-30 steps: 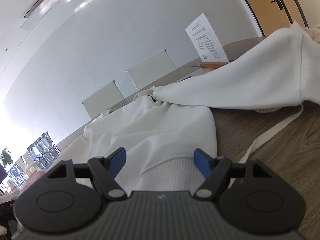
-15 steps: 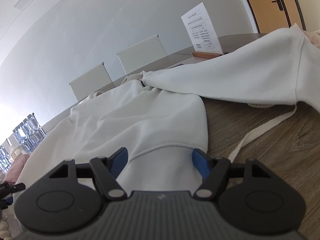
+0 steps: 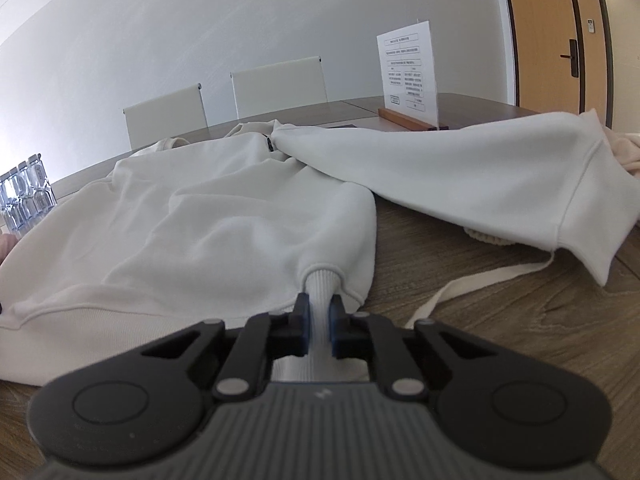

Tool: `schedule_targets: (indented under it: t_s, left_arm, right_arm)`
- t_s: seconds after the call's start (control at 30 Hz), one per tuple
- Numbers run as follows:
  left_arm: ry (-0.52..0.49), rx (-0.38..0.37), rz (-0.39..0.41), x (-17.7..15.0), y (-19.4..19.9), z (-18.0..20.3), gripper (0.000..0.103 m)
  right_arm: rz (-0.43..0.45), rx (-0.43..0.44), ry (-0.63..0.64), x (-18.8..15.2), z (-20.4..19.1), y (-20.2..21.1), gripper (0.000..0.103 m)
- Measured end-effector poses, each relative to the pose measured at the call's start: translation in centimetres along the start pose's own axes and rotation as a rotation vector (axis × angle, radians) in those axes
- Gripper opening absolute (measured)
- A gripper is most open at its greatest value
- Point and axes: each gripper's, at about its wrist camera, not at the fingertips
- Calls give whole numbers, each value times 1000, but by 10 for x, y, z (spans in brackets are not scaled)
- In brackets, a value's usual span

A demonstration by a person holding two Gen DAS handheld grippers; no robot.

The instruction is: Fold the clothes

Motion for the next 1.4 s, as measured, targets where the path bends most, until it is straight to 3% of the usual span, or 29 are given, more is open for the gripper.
schedule_targets:
  t_s: [0.17,0.23,0.37,0.53,0.6,0.73,0.87,1.03,1.17,1.4]
  left_arm:
    - [36,-44,2,-2,6,-4,40]
    - [51,-47,13,0,8,-5,44]
    - [81,-49,15,1,7,-9,49]
    - [67,-45,34,-1,11,-6,54]
    - [52,-39,38,-1,11,-4,56]
    - [30,-30,44,-3,11,-1,60]
    - [32,-25,46,-3,11,-2,62]
    - [53,-18,43,-2,10,-6,63]
    - [54,-11,40,-2,8,-5,63]
    - [59,-5,51,0,9,-6,66]
  right_arm:
    - [-18,44,-85,5,19,8,14]
    - [17,45,-128,8,22,12,21]
    - [102,26,-143,15,6,22,27]
    - [230,-101,-97,27,-16,40,29]
    - [272,-98,-87,34,-21,44,35]
    - [262,14,-88,43,-34,34,50]
    - [217,80,-98,44,-54,12,52]
    - [186,279,-137,38,-68,-9,54]
    - [188,344,-157,31,-72,-17,58]
    - [214,382,-162,17,-68,-16,65]
Point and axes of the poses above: each gripper's, at about its wrist camera, not at the fingertips, and y roughly against the way its jaws point, z to its right, x to its top, and after that the axes turned 10 degrees about y, right-handed
